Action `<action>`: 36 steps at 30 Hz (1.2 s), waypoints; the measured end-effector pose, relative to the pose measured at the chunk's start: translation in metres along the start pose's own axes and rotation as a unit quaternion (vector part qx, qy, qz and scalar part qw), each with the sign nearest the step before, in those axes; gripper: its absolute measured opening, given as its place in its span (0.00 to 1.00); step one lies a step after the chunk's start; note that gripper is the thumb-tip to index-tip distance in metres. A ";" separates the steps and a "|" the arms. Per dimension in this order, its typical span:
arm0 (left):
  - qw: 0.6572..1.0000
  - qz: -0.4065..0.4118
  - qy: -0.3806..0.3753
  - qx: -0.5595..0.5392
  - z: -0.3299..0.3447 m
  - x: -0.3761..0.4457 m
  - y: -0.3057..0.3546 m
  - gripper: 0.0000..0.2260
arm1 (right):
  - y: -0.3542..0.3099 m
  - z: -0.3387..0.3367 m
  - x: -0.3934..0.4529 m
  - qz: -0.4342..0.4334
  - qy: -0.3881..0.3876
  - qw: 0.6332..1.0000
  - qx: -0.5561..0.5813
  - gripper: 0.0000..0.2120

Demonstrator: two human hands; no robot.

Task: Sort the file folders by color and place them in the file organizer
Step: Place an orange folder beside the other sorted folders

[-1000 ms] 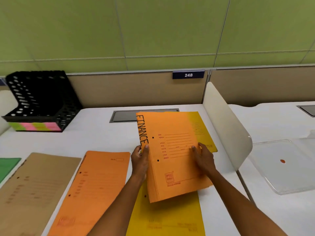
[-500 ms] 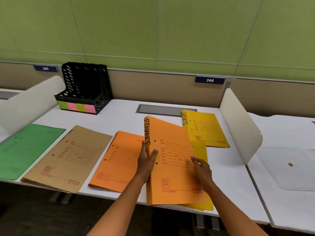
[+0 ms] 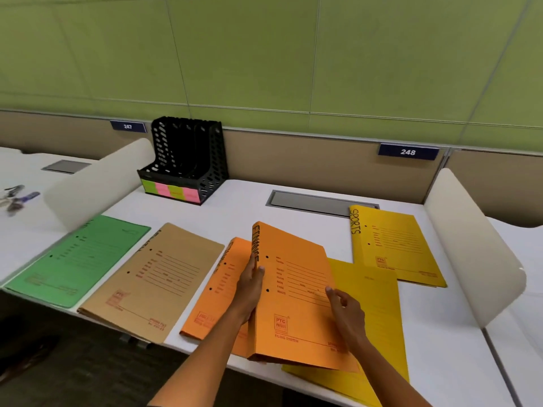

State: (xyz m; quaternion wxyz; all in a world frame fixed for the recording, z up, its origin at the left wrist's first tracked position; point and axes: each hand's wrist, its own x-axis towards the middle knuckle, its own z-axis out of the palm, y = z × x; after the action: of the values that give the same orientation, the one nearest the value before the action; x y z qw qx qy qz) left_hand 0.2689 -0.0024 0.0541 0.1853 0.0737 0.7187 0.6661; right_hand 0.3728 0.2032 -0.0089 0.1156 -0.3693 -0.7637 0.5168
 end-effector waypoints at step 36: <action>0.972 -0.034 -0.064 0.223 -0.171 0.083 -0.066 0.27 | -0.037 0.191 -0.041 0.050 0.047 0.989 -0.129 0.25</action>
State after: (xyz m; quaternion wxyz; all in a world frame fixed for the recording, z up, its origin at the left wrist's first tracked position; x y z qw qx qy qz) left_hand 0.1392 -0.1387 -0.0177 0.2321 0.1313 0.8381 0.4759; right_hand 0.2789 0.0336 -0.0517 0.0765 -0.4429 -0.7983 0.4009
